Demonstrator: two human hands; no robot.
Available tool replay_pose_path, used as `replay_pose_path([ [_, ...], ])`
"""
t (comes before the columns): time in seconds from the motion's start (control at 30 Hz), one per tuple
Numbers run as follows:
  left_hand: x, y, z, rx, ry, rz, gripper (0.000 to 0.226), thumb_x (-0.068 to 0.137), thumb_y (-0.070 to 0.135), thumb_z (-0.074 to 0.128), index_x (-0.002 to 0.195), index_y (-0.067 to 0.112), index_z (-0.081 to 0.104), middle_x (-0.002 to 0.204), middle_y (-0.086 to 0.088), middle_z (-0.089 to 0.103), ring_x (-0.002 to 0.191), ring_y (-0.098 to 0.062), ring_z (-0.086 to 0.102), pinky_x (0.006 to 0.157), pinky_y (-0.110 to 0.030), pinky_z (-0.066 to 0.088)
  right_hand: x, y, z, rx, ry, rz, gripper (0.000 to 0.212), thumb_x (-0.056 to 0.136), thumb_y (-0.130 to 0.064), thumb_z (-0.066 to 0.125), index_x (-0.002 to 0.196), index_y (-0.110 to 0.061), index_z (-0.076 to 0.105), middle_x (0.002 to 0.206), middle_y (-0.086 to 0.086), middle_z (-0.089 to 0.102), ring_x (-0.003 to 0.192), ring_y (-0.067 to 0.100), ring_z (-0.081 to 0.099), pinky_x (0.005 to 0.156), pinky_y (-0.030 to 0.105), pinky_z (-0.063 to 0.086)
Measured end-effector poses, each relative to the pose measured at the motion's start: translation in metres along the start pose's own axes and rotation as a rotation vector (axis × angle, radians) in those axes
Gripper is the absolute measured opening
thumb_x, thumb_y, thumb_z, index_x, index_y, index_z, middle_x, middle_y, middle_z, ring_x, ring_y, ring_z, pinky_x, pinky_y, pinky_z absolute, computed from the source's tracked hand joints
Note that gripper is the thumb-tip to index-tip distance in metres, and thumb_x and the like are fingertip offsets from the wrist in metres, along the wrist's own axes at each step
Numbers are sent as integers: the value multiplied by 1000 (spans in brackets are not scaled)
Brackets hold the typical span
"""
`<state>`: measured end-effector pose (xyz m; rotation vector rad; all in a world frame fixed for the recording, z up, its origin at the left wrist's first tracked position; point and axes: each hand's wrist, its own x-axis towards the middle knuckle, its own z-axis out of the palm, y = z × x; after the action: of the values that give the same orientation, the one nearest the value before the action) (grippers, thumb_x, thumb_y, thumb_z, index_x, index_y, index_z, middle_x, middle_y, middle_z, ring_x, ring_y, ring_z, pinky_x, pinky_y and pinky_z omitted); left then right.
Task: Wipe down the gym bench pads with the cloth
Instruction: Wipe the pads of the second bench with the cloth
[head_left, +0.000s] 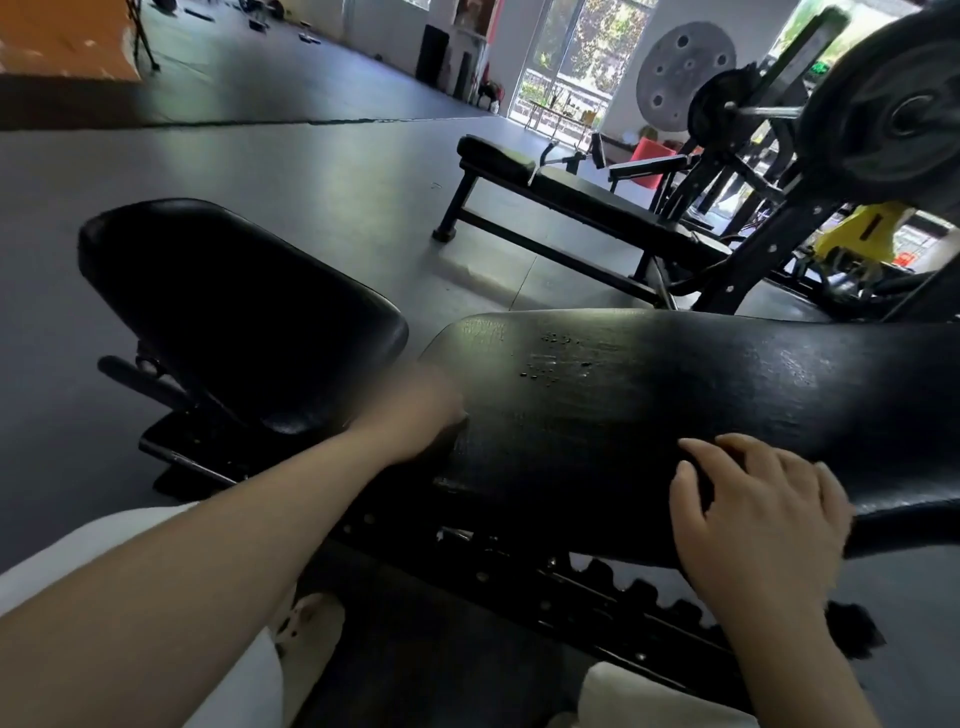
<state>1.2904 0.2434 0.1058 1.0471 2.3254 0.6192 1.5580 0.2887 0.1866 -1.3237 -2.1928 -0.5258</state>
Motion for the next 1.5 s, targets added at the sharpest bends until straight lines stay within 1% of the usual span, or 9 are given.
replay_pose_path([
  [0.1,-1,3,-1,-17,15,-66,82,91,65,25,151,14,3,158,-13,3,145,-31,5,116,-47,10,-1,0,5,9,22,-9,47,83,-40,35,103,-20,73,110,11,67,109,37,54,106,56,22],
  [0.17,-14,21,1,77,16,-25,77,93,62,19,151,14,3,158,-11,-1,145,-28,-1,117,-47,2,0,0,5,-8,35,-11,47,84,-38,35,102,-18,73,111,13,66,111,36,54,107,60,18],
  [0.53,-72,164,40,286,-106,767,56,103,32,15,149,16,-11,157,-4,-16,144,-19,-16,117,-36,-10,2,0,4,158,200,77,52,86,-28,29,126,-6,54,132,27,48,124,42,41,104,66,22],
  [0.67,-54,179,34,322,-113,925,56,102,25,25,150,22,-5,158,3,-11,145,-16,-11,117,-40,-7,2,0,5,117,217,83,51,89,-29,31,127,-2,51,130,28,50,123,45,44,104,63,25],
  [0.83,-36,159,32,324,-119,826,57,99,47,25,147,40,-6,157,9,-13,144,-15,-14,112,-58,-9,2,-1,8,32,142,80,55,88,-36,31,125,-3,56,128,25,55,124,41,46,110,52,15],
  [1.07,8,72,12,298,-65,475,62,93,64,19,144,45,-12,156,11,-16,144,-18,-13,110,-62,-8,2,-1,10,-7,97,54,51,84,-33,33,104,-6,70,110,18,66,114,34,58,110,48,10],
  [1.23,48,5,1,202,3,194,94,69,87,12,150,39,3,159,8,0,146,-22,-1,115,-54,-1,2,-2,10,-6,99,61,50,84,-31,32,102,-6,71,109,18,67,111,33,59,111,47,10],
  [1.37,51,11,6,172,21,98,102,62,81,4,151,31,1,159,3,2,146,-22,0,116,-49,0,2,-2,10,2,104,64,50,85,-31,32,103,-5,70,108,19,67,109,34,60,111,48,10],
  [1.5,-7,79,19,231,-67,349,61,98,52,14,149,27,-12,157,4,-17,144,-19,-15,116,-45,-9,2,-3,10,1,105,73,51,85,-31,33,111,-1,66,108,19,66,109,34,60,110,49,11],
])
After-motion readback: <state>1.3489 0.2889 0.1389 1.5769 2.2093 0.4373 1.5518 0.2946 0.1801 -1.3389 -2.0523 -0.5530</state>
